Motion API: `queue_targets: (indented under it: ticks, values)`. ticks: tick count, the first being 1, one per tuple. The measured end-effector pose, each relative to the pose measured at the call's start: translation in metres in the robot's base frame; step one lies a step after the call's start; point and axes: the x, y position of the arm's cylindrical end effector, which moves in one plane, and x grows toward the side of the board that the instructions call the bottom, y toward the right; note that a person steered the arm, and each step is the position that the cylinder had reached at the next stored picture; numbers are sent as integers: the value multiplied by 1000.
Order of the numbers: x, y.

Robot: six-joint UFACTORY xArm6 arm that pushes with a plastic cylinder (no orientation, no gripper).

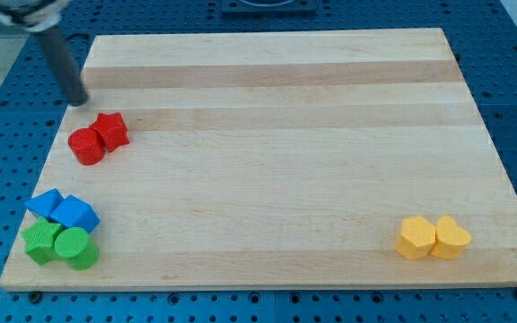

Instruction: Push the red star towards the center of the board

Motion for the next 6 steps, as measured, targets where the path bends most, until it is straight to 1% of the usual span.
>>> queue_targets:
  ticks: [1, 3, 4, 6]
  values:
    - [7, -3]
    - [63, 0]
    - [64, 34]
    - [64, 144]
